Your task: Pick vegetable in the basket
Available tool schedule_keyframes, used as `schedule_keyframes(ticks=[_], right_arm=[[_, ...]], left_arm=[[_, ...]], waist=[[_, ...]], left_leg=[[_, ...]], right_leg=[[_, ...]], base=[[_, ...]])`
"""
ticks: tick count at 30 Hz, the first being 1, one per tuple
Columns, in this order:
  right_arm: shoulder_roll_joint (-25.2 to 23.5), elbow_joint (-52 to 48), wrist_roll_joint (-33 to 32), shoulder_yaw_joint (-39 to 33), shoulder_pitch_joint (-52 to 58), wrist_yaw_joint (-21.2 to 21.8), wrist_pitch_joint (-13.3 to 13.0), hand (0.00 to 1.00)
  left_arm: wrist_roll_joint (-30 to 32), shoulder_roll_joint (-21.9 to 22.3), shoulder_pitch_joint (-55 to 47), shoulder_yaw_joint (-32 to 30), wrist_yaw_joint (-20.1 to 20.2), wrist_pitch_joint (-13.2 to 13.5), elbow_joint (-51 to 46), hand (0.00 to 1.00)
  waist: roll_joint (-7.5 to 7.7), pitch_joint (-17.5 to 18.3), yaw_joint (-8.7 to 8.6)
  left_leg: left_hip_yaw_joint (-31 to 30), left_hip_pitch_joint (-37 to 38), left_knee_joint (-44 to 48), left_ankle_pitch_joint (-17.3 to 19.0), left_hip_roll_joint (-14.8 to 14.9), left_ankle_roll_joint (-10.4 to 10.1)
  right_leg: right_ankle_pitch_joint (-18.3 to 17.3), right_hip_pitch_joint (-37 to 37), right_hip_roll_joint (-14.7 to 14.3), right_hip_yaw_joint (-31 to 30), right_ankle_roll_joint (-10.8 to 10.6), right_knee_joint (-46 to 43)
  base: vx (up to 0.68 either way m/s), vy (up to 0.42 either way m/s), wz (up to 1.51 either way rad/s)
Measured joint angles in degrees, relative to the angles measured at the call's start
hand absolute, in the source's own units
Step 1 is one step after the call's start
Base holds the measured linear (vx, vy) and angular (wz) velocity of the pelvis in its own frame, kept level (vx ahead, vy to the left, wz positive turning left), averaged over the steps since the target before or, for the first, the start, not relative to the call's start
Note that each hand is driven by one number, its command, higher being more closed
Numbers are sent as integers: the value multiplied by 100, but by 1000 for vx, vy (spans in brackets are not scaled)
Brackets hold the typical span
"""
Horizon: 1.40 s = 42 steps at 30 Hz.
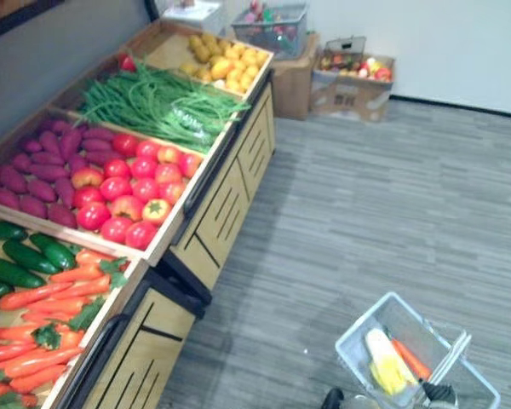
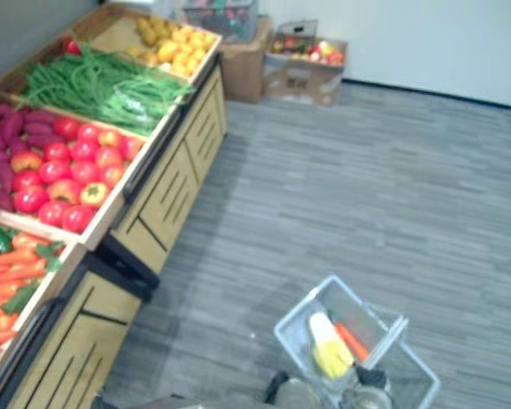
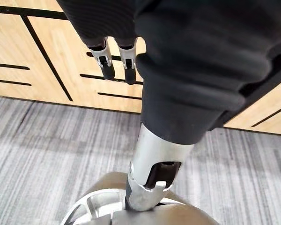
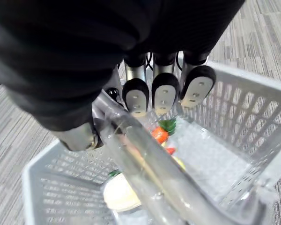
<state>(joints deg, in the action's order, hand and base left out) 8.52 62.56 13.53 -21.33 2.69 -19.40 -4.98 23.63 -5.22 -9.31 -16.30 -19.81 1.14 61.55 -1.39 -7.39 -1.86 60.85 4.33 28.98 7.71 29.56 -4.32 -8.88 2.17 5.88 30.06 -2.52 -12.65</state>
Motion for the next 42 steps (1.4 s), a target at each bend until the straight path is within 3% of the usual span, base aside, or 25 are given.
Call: schedule_keyframes(ticks=[2, 3, 6, 8, 10, 12, 15, 18, 22, 24, 25, 26, 27, 28, 30, 31, 35, 37, 39, 42], right_arm=[[9, -152, 2, 156, 49, -4, -7, 100], [31, -232, 2, 332, -48, -6, -31, 100], [51, -302, 6, 430, -145, -1, -67, 100], [66, -366, 8, 550, -95, 0, -84, 100], [124, -389, 9, 591, 12, -4, -84, 100], [167, -433, 12, 603, 226, 7, -79, 100], [174, -496, 13, 601, 221, 8, -72, 100], [172, -592, 26, 664, 83, 52, -145, 100], [190, -581, 187, 762, -69, 132, -159, 100], [201, -551, 219, 583, -66, 126, -169, 100], [217, -558, 219, 568, -95, 122, -173, 100], [236, -579, 225, 557, -141, 126, -183, 100], [186, -604, 230, 535, -180, 123, -191, 100], [162, -600, 229, 514, -174, 127, -189, 100], [98, -585, 220, 431, -142, 130, -166, 100], [77, -586, 221, 425, -141, 130, -156, 100], [67, -659, 223, 408, -155, 129, -159, 100], [27, -657, 223, 329, -98, 125, -158, 100], [86, -645, 220, 139, -206, 115, -157, 100], [47, -536, 216, 140, -228, 122, -143, 100]], left_arm=[[-1, -2, -72, -3, -21, 26, -11, 0], [-7, 22, -126, -3, -25, 68, -15, 0], [-38, 281, -173, 80, -126, 78, -1, 0], [-42, 290, -171, 96, -147, 95, -10, 0], [-41, 300, -175, 118, -137, 107, -2, 0], [-12, 261, -91, 148, -128, 105, -4, 0], [-2, 235, -37, 122, -139, 99, 1, 0], [-2, 276, -50, 137, -140, 99, -4, 0], [-2, 252, 69, 272, -129, 123, -4, 0], [-2, 229, 66, 387, -127, 123, 1, 0], [-2, 208, 67, 458, -127, 122, -2, 0], [0, 147, 69, 574, -113, 131, -8, 0], [-2, -17, 69, 724, -101, 138, -55, 0], [-3, -68, 69, 739, -101, 138, -66, 0], [-3, -111, 44, 741, -74, 121, -50, 0], [-5, -95, 50, 733, -39, 117, -52, 0], [-25, 0, 83, 664, -23, 116, -73, 0], [-21, 23, 105, 533, -17, 125, -113, 0], [-26, 247, 130, 315, -27, 112, -52, 0], [-28, 343, 117, 255, -38, 114, -34, 0]], waist=[[16, -11, 35], [52, -29, 51], [71, -36, 108], [67, -39, 159], [-6, -70, 190], [-15, -79, 170], [112, -144, 201], [-24, -175, 235], [15, -215, 382], [16, -223, 368], [17, -223, 367], [33, -233, 364], [196, -323, 361], [291, -370, 361], [295, -419, 355], [262, -434, 340], [134, -414, 326], [296, -333, 342], [15, -289, 364], [-126, -236, 359]], left_leg=[[-641, -43, 298, -288, -8, 125], [-1887, -354, 501, -254, -327, 25], [-3849, -494, -245, 170, -1447, -206], [-4396, -528, -905, 195, -1747, -248], [-4786, -605, -1613, 101, -1844, -217], [-4849, -735, -1888, 184, -1995, -244], [-4734, -775, -1940, 209, -2261, -192], [-4718, -698, -1840, 236, -2467, -38], [-4821, -602, -1633, 401, -2597, 186], [-4904, -374, -1483, 728, -2605, 267], [-4902, -318, -1482, 802, -2601, 292], [-4902, -263, -1483, 904, -2594, 333], [-4897, -103, -1477, 990, -2771, 413], [-4913, -34, -1475, 1023, -2830, 448], [-4983, 113, -1486, 1077, -2818, 496], [-5075, 139, -1527, 1073, -2709, 496], [-5243, 199, -1714, 991, -2470, 347], [-5343, 227, -1727, 1008, -2549, 196], [-5403, 277, -1739, 897, -2343, -123], [-5629, 286, -1546, 635, -2180, -297]], right_leg=[[-10, -66, 5, -326, 20, 25], [41, -124, 73, -778, 78, 120], [173, -125, 104, -1592, 44, 403], [253, -60, -12, -1962, 43, 577], [332, 8, -137, -2132, -10, 648], [598, 33, -145, -2319, -238, 961], [881, 70, 76, -2464, -391, 1216], [910, 36, 243, -2608, -441, 1272], [778, 26, 348, -2718, -557, 1023], [274, 335, 413, -2761, -634, -251], [218, 531, 428, -2780, -637, -708], [217, 883, 462, -2837, -639, -1455], [250, 1319, 659, -3010, -634, -2543], [311, 1435, 729, -3067, -667, -2845], [368, 1649, 778, -3001, -601, -3281], [173, 1681, 689, -2763, -380, -3062], [126, 1639, 292, -2401, -319, -1493], [867, 1521, 323, -2431, -250, -483], [804, 1344, 178, -2252, -220, -337], [724, 1051, 28, -2039, -103, -195]], base=[[-49, -70, -78], [-57, -30, -115], [-62, 71, -142], [-59, 116, -146], [-39, 193, -109], [37, 197, -47], [149, 210, -7], [153, 145, -19], [163, 90, -18], [108, 81, -8], [61, 98, -14], [37, 91, -2], [48, 107, 5], [106, 77, 14], [128, 28, 20], [129, 6, 24], [210, -87, 26], [268, -204, 37], [262, -211, 17], [214, -186, 20]])
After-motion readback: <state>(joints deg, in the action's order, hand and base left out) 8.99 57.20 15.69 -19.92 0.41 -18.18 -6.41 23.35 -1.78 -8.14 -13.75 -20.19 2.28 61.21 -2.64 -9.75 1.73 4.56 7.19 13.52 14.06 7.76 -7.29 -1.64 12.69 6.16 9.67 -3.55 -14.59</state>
